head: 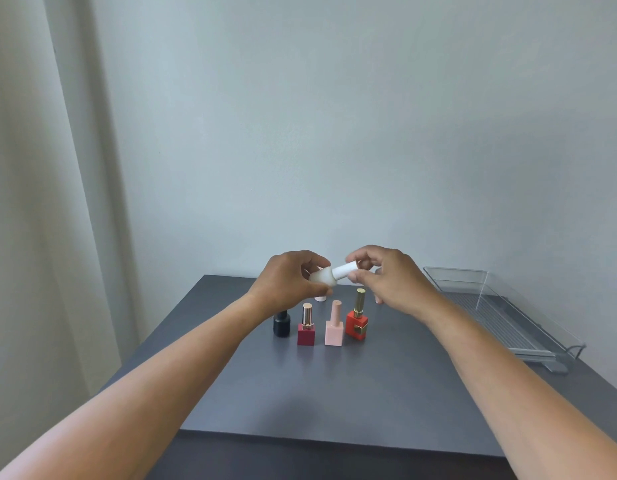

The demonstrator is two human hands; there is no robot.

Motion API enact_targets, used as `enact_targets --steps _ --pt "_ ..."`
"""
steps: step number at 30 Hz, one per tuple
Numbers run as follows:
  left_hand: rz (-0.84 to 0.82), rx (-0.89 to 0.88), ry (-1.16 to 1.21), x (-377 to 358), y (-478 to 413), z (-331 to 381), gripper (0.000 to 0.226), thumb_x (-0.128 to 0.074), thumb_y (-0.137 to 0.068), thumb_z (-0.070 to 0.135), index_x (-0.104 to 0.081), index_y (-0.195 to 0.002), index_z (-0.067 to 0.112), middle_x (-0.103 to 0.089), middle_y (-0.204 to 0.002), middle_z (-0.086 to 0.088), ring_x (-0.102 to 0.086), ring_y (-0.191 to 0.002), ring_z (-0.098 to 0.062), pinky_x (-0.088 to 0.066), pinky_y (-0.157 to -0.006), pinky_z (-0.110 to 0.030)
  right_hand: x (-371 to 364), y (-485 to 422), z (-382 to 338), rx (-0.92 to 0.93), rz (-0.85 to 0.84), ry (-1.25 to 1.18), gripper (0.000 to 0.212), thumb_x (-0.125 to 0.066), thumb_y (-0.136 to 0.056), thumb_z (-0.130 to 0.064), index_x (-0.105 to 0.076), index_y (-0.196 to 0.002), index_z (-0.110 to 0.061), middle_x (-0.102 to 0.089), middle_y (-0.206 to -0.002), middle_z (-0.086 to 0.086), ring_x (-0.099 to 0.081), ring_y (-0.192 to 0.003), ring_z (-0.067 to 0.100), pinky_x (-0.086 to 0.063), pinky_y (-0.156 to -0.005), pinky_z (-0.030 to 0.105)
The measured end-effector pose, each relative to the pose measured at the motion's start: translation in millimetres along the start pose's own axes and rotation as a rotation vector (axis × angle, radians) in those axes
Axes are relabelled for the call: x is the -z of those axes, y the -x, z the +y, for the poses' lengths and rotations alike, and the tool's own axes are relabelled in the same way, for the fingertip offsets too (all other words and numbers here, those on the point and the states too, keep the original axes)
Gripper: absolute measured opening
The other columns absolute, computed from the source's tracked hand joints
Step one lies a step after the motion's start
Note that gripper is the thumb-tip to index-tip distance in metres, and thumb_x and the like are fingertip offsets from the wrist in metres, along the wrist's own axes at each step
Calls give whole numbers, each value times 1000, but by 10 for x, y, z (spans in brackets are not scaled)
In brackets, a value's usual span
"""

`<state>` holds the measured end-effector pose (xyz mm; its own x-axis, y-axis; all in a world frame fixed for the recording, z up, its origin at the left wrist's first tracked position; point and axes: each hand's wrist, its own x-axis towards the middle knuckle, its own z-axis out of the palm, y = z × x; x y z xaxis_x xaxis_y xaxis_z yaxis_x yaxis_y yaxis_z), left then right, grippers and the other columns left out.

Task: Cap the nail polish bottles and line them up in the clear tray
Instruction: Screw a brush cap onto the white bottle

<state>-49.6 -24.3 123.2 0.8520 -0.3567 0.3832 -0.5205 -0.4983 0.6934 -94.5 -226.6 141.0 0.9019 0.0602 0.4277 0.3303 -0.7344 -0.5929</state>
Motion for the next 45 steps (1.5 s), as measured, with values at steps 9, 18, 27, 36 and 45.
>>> enact_targets --steps 9,18,27,36,45 --pt "-9 -30 -1 6 51 80 29 -82 -71 21 -68 -85 42 -69 -86 15 -60 -73 6 -46 -56 -7 7 8 -30 -98 -49 46 51 -43 -88 -69 -65 -93 -23 -72 -75 -4 -52 -38 2 -46 -56 27" --pt "3 -51 -39 8 72 81 28 -85 -69 22 -70 -85 40 -68 -87 14 -64 -80 -4 -54 -72 -25 -26 5 -47 -4 -6 97 9 -65 -89 -31 -72 -93 -30 -62 -69 -12 -54 -57 1 -37 -55 23" --pt "147 -132 -232 -96 143 83 26 -78 -73 26 -68 -98 26 -59 -92 7 -60 -82 -15 -54 -72 -38 -113 22 -50 -18 47 80 9 -63 -91 -28 -71 -93 -26 -60 -70 -11 -57 -67 9 -39 -56 22" --pt "-39 117 44 -226 254 -103 34 -79 -65 49 -66 -93 34 -72 -83 11 -67 -73 -5 -54 -66 -25 -88 37 86 -58 53 -315 14 -66 -89 -39 -67 -102 -32 -68 -69 1 -51 -40 -1 -38 -39 13" --pt "-140 220 122 -490 588 -562 26 -85 -64 31 -69 -84 30 -74 -79 17 -67 -70 3 -51 -65 -13 -188 -43 795 -329 359 -271 25 -59 -89 -27 -68 -70 -13 -64 -52 -9 -48 -42 4 -39 -53 26"
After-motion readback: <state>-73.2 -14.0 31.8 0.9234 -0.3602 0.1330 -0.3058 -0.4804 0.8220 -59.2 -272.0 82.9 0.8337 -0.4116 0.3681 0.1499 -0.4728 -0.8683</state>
